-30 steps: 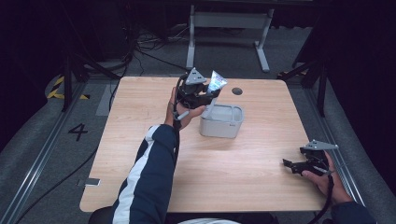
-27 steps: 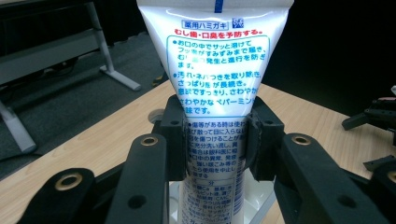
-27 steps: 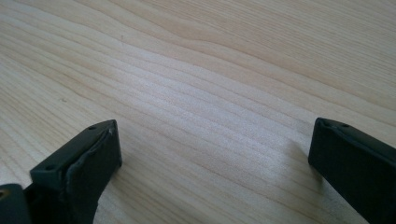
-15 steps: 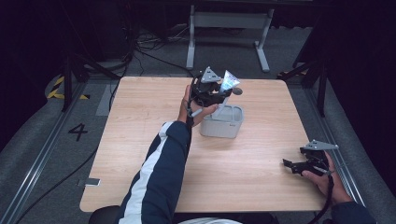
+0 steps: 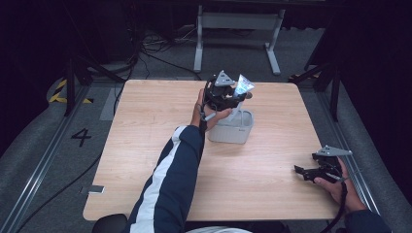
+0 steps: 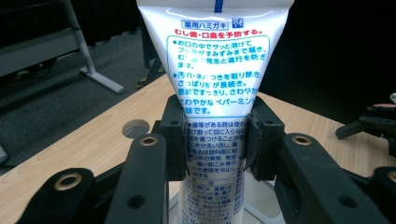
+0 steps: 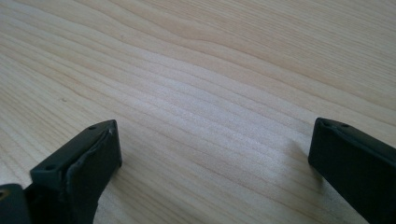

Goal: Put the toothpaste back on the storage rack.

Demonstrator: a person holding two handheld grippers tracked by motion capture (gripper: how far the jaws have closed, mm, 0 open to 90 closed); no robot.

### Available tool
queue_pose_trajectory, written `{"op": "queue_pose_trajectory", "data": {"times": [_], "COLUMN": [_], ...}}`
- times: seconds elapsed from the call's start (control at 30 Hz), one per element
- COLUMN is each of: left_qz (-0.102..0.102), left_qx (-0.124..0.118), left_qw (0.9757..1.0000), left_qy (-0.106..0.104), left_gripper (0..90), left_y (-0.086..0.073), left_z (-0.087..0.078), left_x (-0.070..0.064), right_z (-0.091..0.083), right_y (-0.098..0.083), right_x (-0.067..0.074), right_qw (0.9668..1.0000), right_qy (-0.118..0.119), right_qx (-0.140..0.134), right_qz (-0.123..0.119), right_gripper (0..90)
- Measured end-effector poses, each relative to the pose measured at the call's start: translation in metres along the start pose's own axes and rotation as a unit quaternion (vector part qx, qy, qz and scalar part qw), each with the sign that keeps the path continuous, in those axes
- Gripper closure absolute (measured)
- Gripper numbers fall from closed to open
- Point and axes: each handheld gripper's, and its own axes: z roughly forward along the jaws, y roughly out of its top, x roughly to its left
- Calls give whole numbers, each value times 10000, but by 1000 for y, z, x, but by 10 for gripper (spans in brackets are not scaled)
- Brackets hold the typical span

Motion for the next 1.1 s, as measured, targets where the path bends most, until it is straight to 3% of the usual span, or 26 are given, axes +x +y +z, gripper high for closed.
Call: {"op": "queue_pose_trajectory", "data": {"times": [0.53,1.1], "left_qz": [-221,-153], "left_qx": [76,333], "left_qw": [9997,9993], "left_qy": [-6,23], "left_gripper": [653,645], "left_y": [-19,-33], "left_z": [12,20], "left_x": [7,7], "right_z": [0,0], "right_y": [0,0], "right_x": [0,0], "right_qw": [10000,10000], "right_qy": [-1,1], "right_qx": [9,9], "right_qz": [-20,-22], "right_gripper": [28,28]}}
